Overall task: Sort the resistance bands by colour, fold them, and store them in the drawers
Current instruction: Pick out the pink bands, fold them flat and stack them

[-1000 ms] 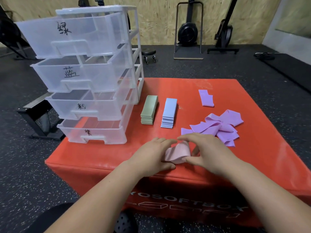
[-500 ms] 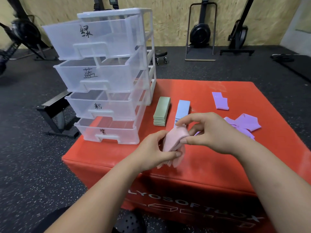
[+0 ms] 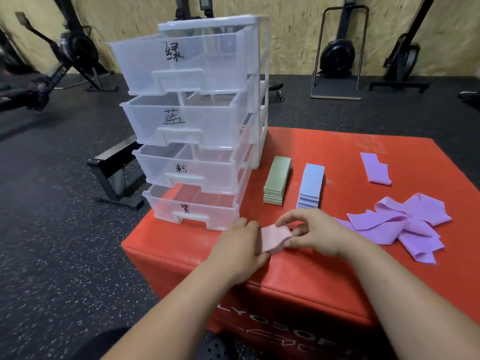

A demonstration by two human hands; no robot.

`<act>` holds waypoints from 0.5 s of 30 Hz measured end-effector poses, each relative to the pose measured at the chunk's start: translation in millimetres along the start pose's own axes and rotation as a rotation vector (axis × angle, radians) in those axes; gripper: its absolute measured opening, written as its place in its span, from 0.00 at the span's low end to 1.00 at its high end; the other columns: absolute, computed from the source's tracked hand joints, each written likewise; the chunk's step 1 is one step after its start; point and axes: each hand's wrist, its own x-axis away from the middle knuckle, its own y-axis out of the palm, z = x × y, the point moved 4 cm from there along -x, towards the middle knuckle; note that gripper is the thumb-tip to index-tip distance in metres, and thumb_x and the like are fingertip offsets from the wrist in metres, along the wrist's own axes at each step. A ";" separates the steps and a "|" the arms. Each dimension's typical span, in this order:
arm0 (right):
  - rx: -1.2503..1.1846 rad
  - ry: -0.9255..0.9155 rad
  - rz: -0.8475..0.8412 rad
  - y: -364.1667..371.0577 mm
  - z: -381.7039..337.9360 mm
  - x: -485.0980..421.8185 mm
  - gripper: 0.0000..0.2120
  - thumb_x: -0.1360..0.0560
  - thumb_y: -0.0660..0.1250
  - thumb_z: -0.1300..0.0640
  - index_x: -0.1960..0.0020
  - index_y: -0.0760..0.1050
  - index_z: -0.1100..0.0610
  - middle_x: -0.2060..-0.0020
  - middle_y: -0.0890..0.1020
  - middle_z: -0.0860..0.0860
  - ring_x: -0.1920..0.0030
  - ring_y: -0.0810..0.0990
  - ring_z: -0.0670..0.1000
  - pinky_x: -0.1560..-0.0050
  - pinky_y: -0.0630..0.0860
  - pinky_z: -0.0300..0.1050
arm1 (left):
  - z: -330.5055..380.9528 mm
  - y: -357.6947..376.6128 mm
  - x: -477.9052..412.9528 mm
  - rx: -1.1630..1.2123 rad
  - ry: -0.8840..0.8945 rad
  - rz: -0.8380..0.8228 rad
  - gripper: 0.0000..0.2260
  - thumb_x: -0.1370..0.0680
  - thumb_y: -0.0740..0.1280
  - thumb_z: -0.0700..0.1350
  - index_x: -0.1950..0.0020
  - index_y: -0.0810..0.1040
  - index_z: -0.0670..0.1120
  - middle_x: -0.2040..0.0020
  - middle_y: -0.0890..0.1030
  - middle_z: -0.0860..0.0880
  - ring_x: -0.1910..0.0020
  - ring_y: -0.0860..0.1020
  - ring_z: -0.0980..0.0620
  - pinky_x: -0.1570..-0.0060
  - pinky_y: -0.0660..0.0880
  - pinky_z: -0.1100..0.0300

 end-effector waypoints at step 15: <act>0.248 -0.041 0.179 -14.0 5.5 -1.5 0.23 0.31 0.77 0.66 0.46 0.84 0.41 0.56 0.84 0.46 0.58 0.83 0.46 0.51 0.81 0.42 | 4.9 10.7 0.4 0.016 -0.021 0.226 0.22 0.25 0.74 0.62 0.38 0.77 0.50 0.43 0.77 0.50 0.42 0.75 0.47 0.41 0.74 0.52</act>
